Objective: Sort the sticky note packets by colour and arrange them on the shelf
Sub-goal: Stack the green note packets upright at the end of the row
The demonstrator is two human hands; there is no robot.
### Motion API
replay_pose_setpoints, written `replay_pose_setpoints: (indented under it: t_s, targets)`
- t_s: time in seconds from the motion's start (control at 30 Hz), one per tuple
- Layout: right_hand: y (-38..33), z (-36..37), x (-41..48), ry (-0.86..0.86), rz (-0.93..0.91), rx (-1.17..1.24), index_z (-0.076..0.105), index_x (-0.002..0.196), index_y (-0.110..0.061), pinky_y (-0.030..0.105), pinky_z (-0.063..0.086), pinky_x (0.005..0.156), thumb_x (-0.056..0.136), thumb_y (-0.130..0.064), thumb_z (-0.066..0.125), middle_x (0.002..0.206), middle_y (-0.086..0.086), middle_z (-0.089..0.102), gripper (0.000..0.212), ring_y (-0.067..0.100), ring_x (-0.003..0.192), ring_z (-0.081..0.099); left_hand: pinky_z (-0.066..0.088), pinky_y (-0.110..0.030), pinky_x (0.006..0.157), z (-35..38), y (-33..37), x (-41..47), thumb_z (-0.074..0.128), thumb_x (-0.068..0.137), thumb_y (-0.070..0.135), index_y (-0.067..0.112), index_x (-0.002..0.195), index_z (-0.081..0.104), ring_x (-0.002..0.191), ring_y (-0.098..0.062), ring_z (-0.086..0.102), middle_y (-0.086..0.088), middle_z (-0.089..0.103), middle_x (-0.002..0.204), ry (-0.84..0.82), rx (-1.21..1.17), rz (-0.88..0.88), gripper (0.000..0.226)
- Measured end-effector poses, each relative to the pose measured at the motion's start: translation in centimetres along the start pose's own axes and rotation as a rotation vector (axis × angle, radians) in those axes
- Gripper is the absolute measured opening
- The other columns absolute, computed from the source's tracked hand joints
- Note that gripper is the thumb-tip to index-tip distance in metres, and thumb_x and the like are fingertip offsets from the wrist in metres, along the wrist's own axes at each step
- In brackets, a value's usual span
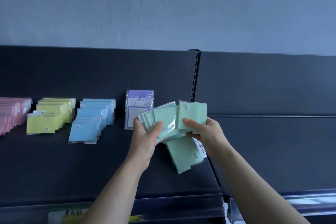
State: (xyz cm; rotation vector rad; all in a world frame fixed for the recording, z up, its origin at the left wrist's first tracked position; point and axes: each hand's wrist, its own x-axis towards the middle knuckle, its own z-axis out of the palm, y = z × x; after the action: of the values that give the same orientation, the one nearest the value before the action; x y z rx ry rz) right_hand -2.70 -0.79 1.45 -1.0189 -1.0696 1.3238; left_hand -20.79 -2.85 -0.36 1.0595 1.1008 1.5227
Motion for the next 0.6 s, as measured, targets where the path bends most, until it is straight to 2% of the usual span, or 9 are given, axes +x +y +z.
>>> replay_pose_setpoints:
  t_s: [0.1, 0.23, 0.33, 0.43, 0.5, 0.6]
  targets:
    - [0.0, -0.4, 0.1, -0.031, -0.029, -0.187, 0.068, 0.103, -0.008, 0.038, 0.058, 0.081, 0.079, -0.014, 0.076, 0.098, 0.007, 0.075, 0.026, 0.026, 0.090, 0.071, 0.049, -0.051, 0.097, -0.5, -0.4, 0.3, 0.069, 0.085, 0.025, 0.031, 0.109, 0.050, 0.105, -0.017, 0.065, 0.006, 0.068, 0.111, 0.063, 0.060, 0.027, 0.031]
    - [0.1, -1.8, 0.7, -0.104, 0.043, -0.450, 0.066, 0.109, -0.011, 0.029, 0.057, 0.074, 0.084, -0.018, 0.072, 0.099, 0.001, 0.074, 0.027, 0.018, 0.089, 0.071, 0.050, -0.048, 0.096, -1.5, -0.1, 0.8, 0.062, 0.092, 0.021, 0.027, 0.111, 0.045, 0.103, -0.018, 0.063, 0.004, 0.063, 0.110, 0.196, 0.078, 0.098, 0.026]
    - [0.5, -2.1, 1.0, -0.209, 0.145, -0.572, 0.057, 0.121, -0.018, 0.025, 0.053, 0.080, 0.085, -0.026, 0.071, 0.111, -0.004, 0.069, 0.039, 0.012, 0.096, 0.067, 0.050, -0.039, 0.093, -1.8, 0.3, 0.9, 0.059, 0.094, 0.019, 0.020, 0.116, 0.041, 0.104, -0.019, 0.062, 0.003, 0.062, 0.110, 0.274, 0.068, 0.151, 0.028]
    - [0.9, -1.8, 1.1, -0.271, 0.207, -0.740, 0.039, 0.143, -0.025, 0.030, 0.047, 0.097, 0.081, -0.036, 0.072, 0.129, -0.006, 0.055, 0.071, 0.012, 0.111, 0.059, 0.050, -0.040, 0.094, -2.0, 0.8, 1.0, 0.056, 0.095, 0.017, 0.020, 0.115, 0.039, 0.102, -0.017, 0.062, 0.007, 0.060, 0.107, 0.310, 0.048, 0.205, 0.026]
    - [0.9, -1.3, 0.7, -0.310, 0.196, -0.833, 0.041, 0.140, -0.024, 0.033, 0.048, 0.099, 0.081, -0.037, 0.072, 0.125, -0.006, 0.057, 0.068, 0.013, 0.108, 0.060, 0.050, -0.041, 0.096, -2.0, 1.1, 1.2, 0.056, 0.096, 0.017, 0.023, 0.112, 0.040, 0.099, -0.014, 0.062, 0.008, 0.060, 0.107, 0.290, 0.024, 0.213, 0.023]
    - [1.2, -0.7, 0.0, -0.358, 0.178, -0.818, 0.042, 0.137, -0.023, 0.033, 0.050, 0.096, 0.082, -0.037, 0.072, 0.120, -0.007, 0.058, 0.065, 0.013, 0.105, 0.061, 0.050, -0.049, 0.097, -2.0, 1.0, 1.9, 0.057, 0.094, 0.018, 0.029, 0.103, 0.044, 0.101, -0.016, 0.063, 0.006, 0.063, 0.109, 0.230, -0.004, 0.190, 0.020]
